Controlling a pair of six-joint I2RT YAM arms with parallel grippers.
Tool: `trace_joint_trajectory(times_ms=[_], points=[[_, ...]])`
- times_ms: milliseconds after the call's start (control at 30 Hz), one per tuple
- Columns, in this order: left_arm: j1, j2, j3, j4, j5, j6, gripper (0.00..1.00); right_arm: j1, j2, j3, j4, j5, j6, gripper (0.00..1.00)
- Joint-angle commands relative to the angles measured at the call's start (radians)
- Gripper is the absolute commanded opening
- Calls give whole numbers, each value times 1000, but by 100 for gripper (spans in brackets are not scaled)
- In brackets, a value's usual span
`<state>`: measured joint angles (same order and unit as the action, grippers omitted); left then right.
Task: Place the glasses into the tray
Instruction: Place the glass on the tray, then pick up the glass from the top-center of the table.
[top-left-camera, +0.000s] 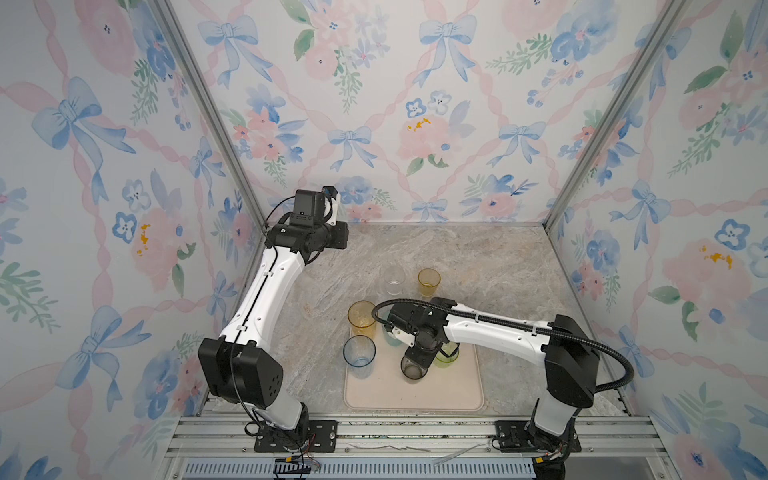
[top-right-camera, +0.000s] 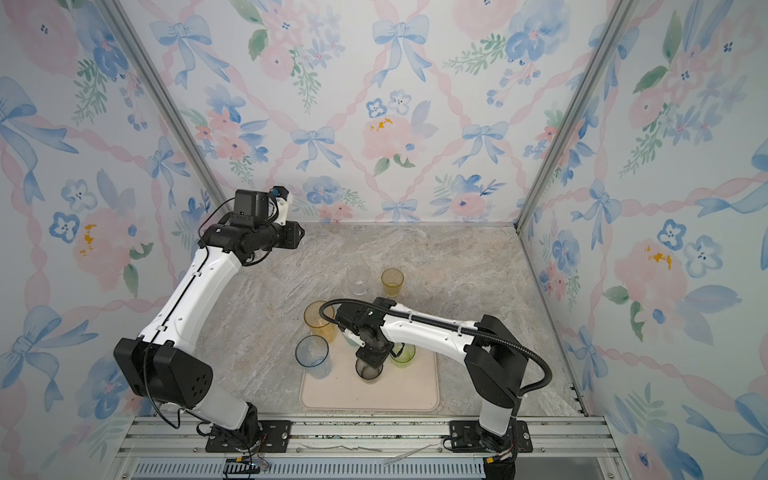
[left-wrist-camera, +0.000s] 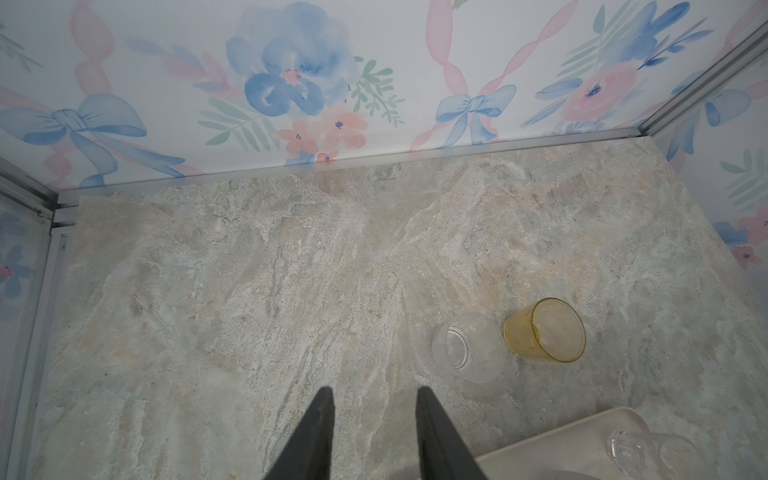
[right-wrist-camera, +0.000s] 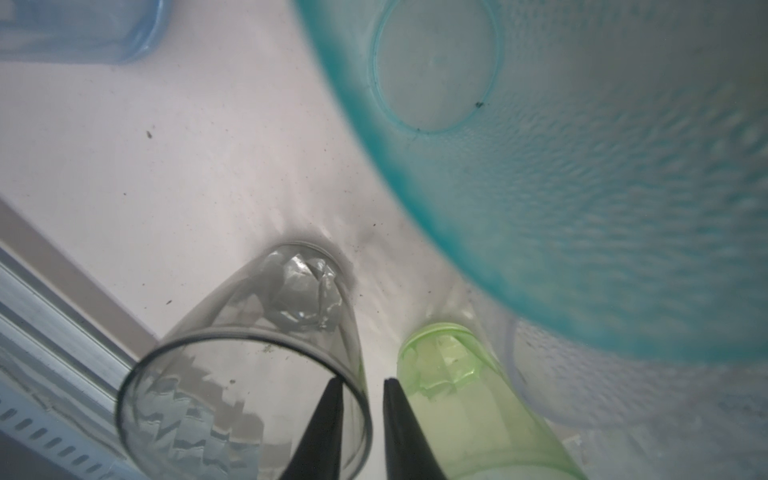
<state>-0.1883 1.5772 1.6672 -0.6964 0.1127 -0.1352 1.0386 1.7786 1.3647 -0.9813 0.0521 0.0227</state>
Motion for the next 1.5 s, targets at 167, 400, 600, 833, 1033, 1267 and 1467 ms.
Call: trace_joint_trajectory(times_ms=[167,400,600,833,1033,1267,1467], points=[[4,8,12,2,-10,-11,36,-37,-81,27,-8,-27,1,31],[5,11,8,3,-15,-15,35,-66,-203,33,-24,-78,5,33],[-3,19,4,3,-22,-18,35,-178,-349,83,-52,-133,51,34],[-36,41,-4,-1,-60,-10,35,-356,-265,363,-154,-108,80,35],[-74,75,-6,-28,-101,0,34,-435,20,629,-301,-39,90,33],[-107,82,-46,-31,-120,-18,33,-521,247,796,-310,-24,120,30],[-121,97,-46,-29,-122,-31,33,-567,433,1001,-359,-41,126,30]])
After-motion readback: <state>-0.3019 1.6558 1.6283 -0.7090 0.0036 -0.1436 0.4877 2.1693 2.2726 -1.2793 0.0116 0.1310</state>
